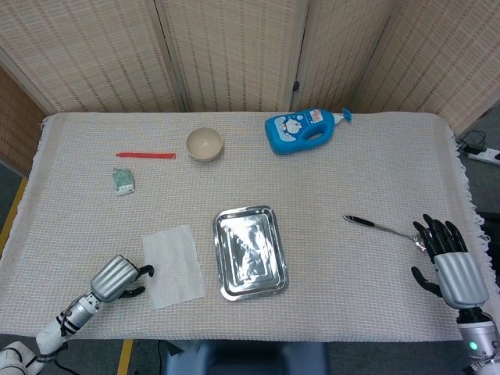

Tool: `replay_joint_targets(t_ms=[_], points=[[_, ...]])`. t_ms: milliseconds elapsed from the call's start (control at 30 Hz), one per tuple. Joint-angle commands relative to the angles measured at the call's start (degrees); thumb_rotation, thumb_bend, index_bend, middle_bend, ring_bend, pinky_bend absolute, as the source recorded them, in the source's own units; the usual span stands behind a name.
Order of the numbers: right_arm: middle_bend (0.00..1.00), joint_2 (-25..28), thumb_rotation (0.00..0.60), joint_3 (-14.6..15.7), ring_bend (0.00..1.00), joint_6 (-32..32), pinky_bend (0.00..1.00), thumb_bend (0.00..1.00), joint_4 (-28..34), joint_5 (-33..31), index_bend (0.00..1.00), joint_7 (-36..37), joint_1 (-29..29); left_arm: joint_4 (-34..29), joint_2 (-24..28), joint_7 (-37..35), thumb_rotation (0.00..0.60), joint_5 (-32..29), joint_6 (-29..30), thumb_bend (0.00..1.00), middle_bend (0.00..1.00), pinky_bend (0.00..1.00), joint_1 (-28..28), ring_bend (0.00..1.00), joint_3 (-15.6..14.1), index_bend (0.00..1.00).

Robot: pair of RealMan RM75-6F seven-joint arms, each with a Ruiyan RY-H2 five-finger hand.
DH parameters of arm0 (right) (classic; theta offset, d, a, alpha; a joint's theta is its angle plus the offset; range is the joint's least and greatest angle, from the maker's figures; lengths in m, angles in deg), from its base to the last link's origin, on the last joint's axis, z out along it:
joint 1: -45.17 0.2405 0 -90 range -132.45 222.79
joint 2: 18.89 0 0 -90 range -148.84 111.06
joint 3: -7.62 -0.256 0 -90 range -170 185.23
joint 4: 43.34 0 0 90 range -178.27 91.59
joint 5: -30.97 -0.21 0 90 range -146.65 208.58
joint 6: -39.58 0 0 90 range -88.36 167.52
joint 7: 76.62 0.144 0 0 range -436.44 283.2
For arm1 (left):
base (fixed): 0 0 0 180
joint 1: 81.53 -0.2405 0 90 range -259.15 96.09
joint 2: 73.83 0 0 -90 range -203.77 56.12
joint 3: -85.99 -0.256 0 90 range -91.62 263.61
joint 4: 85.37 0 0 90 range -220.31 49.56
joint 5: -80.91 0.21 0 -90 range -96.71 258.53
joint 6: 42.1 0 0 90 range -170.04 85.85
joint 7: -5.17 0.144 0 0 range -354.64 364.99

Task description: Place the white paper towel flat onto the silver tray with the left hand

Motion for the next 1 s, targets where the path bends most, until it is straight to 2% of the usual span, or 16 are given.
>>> replay_joint_targets(t_ms=[33, 500, 833, 1000], points=[[0.0, 0.0, 0.6, 0.0, 0.0, -0.1, 0.0, 0.36, 0.0, -0.1, 0.0, 0.1, 0.0, 1.5, -1.3, -1.1, 0.6, -0.5, -0.5, 0.24, 1.0, 1.0, 0.5, 1.0, -0.3, 0.5], [0.0, 0.2, 0.6, -0.1, 0.0, -0.7, 0.0, 0.36, 0.1, -0.8, 0.0, 0.4, 0.2, 6.8, -8.2, -8.0, 0.6, -2.9, 1.4, 0.26, 1.0, 1.0, 1.8, 1.0, 0.5, 0.51], [0.0, 0.9, 0.6, 0.0, 0.0, -0.1, 0.0, 0.36, 0.2, -0.9, 0.0, 1.1, -0.2, 10.3, -10.9, -8.9, 0.6, -4.2, 2.0, 0.58, 1.0, 1.0, 1.6, 1.0, 0.4, 0.62], [0.0, 1.0, 0.6, 0.1, 0.0, 0.1, 0.0, 0.36, 0.3, -0.7, 0.0, 1.1, -0.3, 11.0, -11.0, -7.9, 0.6, -4.5, 4.9, 0.62, 1.0, 1.0, 1.4, 1.0, 0.5, 0.63]])
